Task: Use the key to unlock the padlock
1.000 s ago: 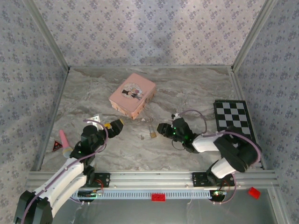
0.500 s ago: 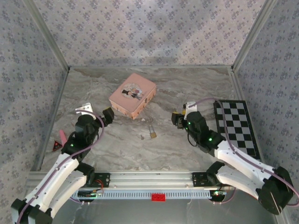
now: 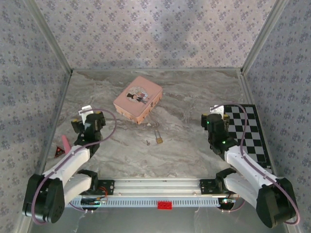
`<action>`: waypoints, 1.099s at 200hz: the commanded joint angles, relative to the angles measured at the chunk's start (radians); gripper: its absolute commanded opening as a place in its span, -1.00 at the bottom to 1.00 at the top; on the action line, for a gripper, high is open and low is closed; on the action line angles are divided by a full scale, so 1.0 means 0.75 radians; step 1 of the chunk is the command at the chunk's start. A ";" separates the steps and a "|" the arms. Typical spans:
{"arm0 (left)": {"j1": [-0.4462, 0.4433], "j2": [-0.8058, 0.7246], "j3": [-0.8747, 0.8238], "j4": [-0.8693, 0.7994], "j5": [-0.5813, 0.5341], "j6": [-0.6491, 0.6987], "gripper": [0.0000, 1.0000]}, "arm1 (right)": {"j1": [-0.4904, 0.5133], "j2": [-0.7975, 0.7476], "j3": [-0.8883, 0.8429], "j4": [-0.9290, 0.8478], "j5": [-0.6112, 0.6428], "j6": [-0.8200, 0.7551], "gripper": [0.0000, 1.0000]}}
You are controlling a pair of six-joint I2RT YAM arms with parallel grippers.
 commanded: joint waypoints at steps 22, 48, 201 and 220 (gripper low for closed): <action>0.102 0.190 -0.074 0.381 0.185 0.183 1.00 | -0.117 0.127 -0.128 0.368 -0.075 -0.127 0.60; 0.124 0.303 -0.067 0.490 0.313 0.260 1.00 | -0.152 0.244 -0.164 0.543 -0.086 -0.128 0.60; 0.286 0.710 0.001 0.866 0.553 0.194 1.00 | -0.489 0.776 -0.047 0.964 -0.686 -0.188 0.64; 0.287 0.705 0.003 0.851 0.552 0.193 1.00 | -0.500 0.782 -0.043 0.971 -0.686 -0.176 0.65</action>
